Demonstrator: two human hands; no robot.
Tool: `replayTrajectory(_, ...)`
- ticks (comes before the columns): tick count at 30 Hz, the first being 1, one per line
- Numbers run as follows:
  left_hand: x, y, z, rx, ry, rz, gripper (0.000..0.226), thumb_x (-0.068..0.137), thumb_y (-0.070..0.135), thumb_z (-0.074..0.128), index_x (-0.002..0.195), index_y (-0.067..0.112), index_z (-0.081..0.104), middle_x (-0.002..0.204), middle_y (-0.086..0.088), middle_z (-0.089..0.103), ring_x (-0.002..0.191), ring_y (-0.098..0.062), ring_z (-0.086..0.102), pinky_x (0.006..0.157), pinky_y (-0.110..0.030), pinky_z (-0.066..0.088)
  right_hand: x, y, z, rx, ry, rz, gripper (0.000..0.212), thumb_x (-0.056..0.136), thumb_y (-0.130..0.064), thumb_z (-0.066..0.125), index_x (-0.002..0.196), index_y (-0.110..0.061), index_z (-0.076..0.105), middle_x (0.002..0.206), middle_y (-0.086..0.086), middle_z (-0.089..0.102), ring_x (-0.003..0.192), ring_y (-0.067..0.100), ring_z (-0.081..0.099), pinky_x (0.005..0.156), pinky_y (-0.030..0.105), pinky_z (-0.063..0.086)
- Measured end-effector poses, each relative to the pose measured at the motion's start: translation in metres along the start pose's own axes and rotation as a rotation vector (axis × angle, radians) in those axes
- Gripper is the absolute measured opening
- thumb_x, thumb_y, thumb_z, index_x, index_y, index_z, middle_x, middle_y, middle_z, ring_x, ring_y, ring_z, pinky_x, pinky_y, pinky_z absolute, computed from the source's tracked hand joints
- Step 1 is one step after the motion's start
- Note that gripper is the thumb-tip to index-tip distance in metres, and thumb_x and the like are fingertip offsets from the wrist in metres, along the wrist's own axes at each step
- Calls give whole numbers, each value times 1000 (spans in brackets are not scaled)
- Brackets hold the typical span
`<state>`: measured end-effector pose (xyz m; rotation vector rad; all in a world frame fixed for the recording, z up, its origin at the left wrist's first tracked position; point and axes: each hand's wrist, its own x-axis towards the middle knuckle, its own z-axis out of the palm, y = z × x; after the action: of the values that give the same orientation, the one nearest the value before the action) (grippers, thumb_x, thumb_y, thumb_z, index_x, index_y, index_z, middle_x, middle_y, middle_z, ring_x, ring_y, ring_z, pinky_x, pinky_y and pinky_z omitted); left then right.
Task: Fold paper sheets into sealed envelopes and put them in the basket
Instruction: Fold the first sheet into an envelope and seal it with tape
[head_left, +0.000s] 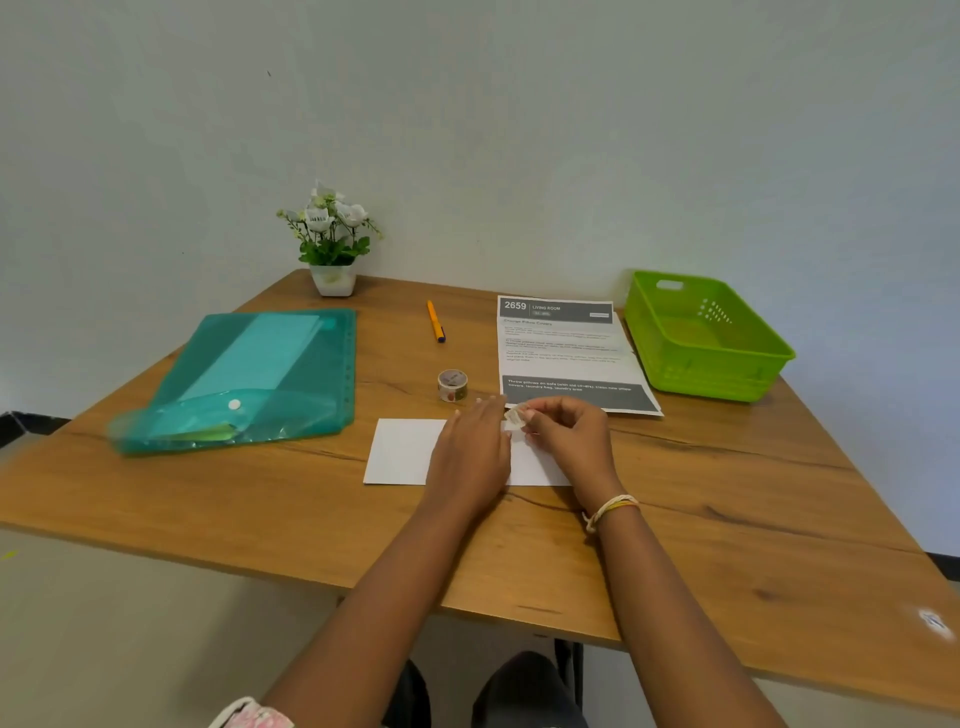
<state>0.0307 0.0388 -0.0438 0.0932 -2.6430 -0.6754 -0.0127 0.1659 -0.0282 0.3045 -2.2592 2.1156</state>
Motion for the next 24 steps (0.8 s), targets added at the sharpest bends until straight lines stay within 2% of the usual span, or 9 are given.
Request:
replayTrajectory(3,-1,0,-1,-2,-48,67,46,96,28,47,142,23,40,146,0,45,139,-15,31,115,-37,20,2,-6,-11,101,-29,93,12,86,-1,67,82,-11,73,81,7,72,72,11,65,67,20,57)
replayTrajectory(6,0,-3,2,1,-116,107,47,93,45,50,138,33,46,150,8,40,142,-10,26,117,-39,12,12,-12,-35,-55,-74,136,9,87,2,65,91,-3,72,81,11,70,66,13,62,65,20,56)
replayTrajectory(9,3,-4,6,49,-153,120,50,91,56,49,134,33,51,151,11,37,142,-7,24,117,-40,10,23,-16,-56,-215,-120,188,11,87,1,66,97,1,71,81,12,69,65,14,62,61,19,57)
replayTrajectory(11,4,-5,7,67,-157,119,51,90,58,48,133,33,52,150,12,39,142,-7,25,117,-40,11,29,-17,-63,-299,-128,222,12,85,2,68,97,1,70,80,13,68,65,16,63,59,20,57)
replayTrajectory(17,4,-6,7,96,-179,116,54,90,61,44,136,33,50,150,12,39,142,-6,25,117,-40,12,38,-16,-66,-428,-86,288,11,79,2,74,83,-7,68,81,15,70,70,21,69,74,34,60)
replayTrajectory(24,5,-6,7,104,-197,112,54,90,61,43,136,32,50,150,11,38,142,-7,25,117,-41,12,44,-20,-65,-549,-92,306,12,79,1,74,79,-9,68,80,13,70,70,18,68,65,26,59)
